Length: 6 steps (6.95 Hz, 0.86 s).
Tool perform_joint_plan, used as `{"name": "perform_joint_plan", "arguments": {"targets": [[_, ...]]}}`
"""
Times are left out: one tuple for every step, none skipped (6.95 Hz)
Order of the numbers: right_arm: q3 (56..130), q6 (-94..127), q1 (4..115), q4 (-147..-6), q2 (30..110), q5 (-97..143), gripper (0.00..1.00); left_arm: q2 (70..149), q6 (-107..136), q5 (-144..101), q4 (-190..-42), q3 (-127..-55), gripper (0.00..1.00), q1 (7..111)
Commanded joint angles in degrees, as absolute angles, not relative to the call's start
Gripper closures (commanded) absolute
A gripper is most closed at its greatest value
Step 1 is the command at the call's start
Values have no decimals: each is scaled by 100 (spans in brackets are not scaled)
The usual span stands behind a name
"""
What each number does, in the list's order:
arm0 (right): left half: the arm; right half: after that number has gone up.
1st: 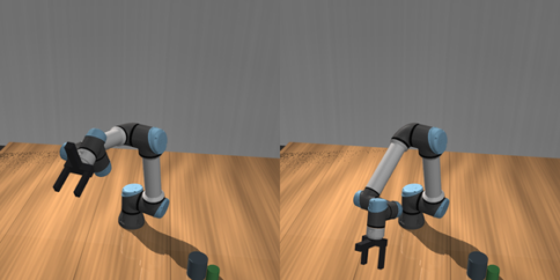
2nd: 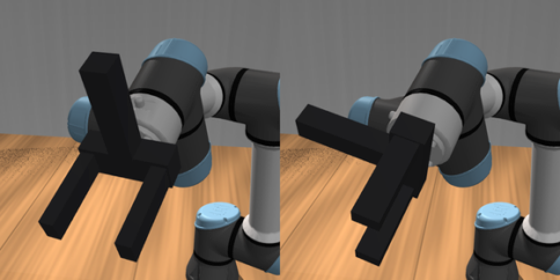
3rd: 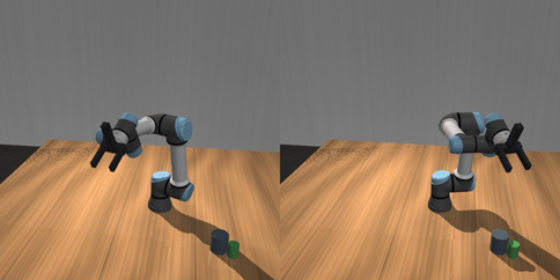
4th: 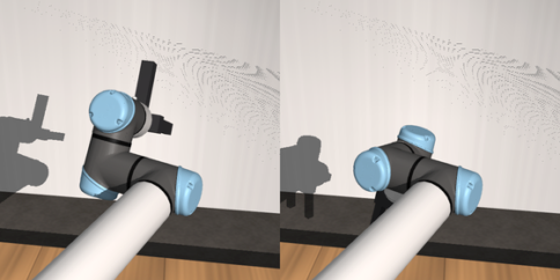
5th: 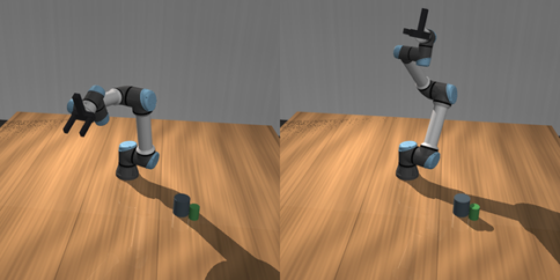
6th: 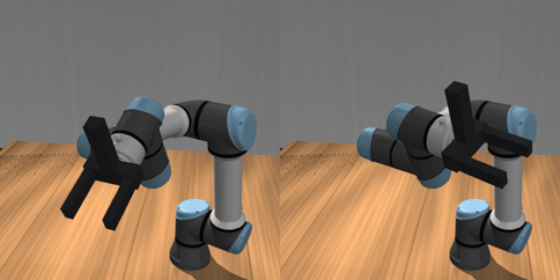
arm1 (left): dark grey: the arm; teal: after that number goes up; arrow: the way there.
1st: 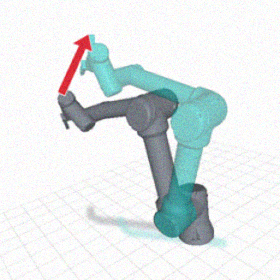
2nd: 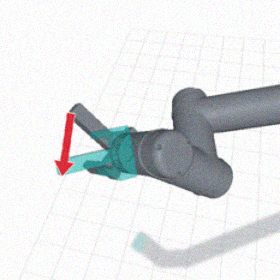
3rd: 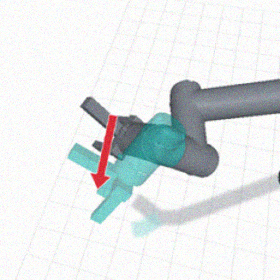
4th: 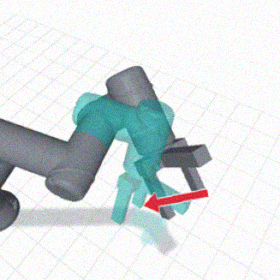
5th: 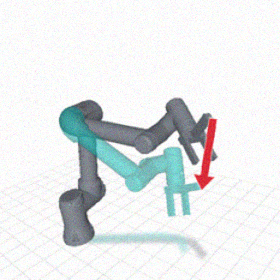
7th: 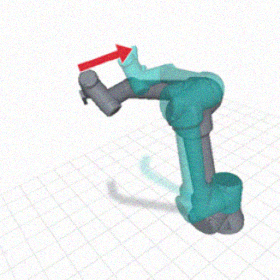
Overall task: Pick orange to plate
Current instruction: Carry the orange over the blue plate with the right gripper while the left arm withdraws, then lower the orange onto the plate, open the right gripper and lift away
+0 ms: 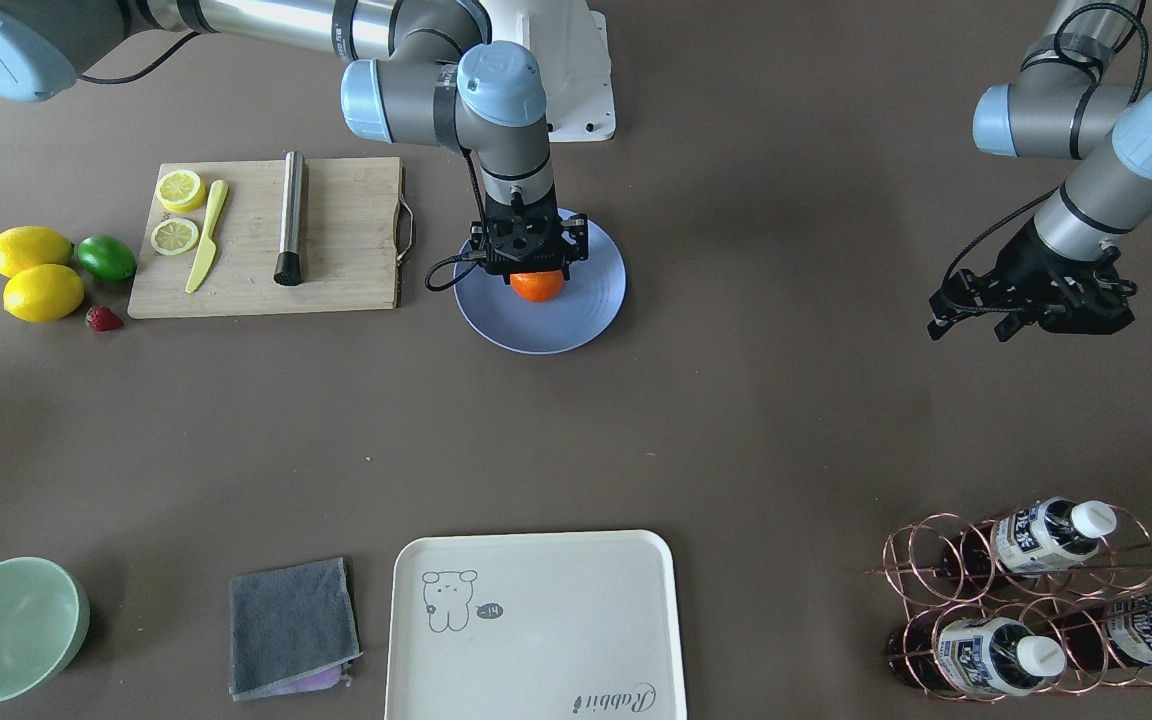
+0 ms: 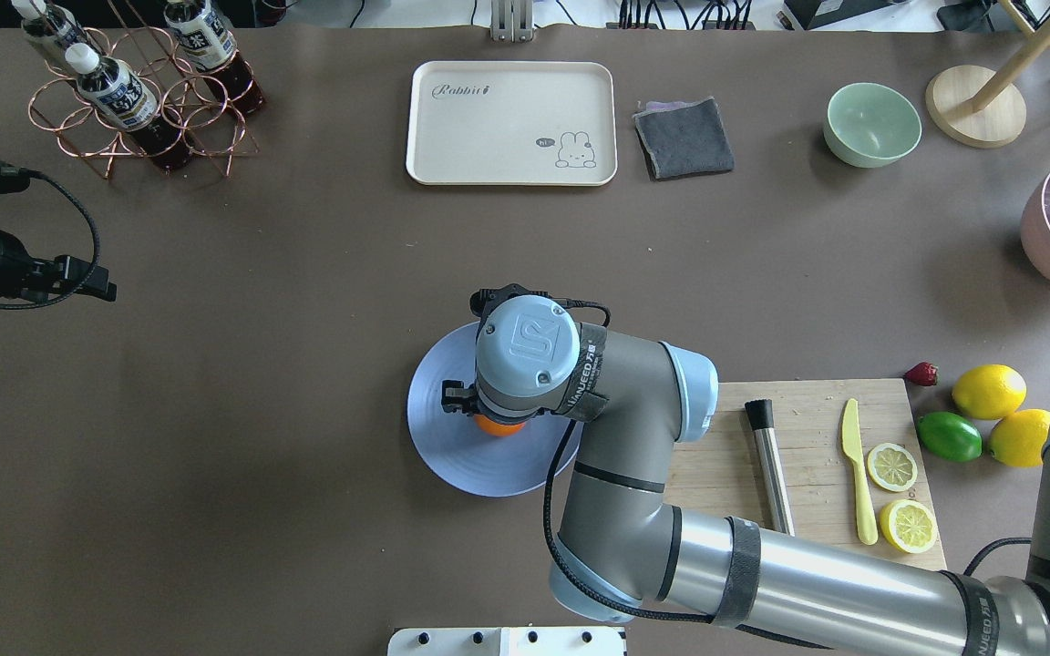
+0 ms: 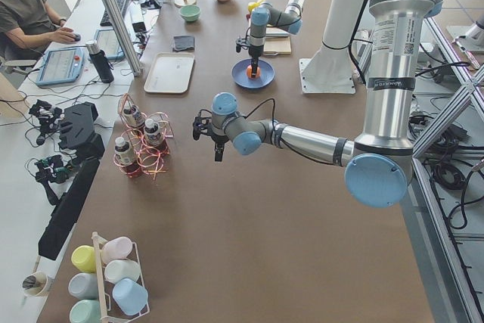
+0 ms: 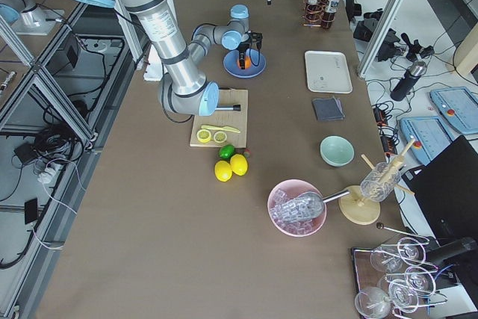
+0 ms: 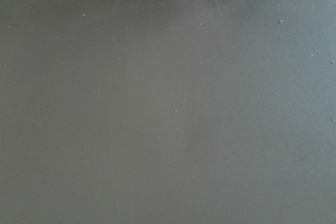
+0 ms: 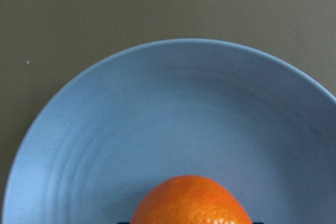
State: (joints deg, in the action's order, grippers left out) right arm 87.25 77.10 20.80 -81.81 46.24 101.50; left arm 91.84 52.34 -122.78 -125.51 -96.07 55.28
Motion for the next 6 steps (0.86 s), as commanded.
{"name": "perform_joint_plan", "arguments": {"targets": [[8789, 7805, 2039, -8183, 4632, 10134, 0, 9176, 5256, -12278, -12551, -9624, 3, 5528], [8850, 7805, 2039, -8183, 4632, 10134, 0, 9176, 5265, -12278, -12551, -9615, 3, 5528], [9103, 7796, 2100, -8252, 4762, 10151, 0, 9158, 5352, -12278, -12551, -9624, 3, 5528], [9419, 7735, 2344, -8296, 5042, 10264, 0, 9141, 5483, -12383, -12551, -9624, 3, 5528], [9900, 7439, 2817, -8532, 5489, 10762, 0, 9123, 5371, -12810, -12525, -9607, 3, 5824], [10401, 6644, 3439, -8578, 6172, 11402, 0, 9036, 4805, -13363, -12481, -9554, 3, 6401]]}}
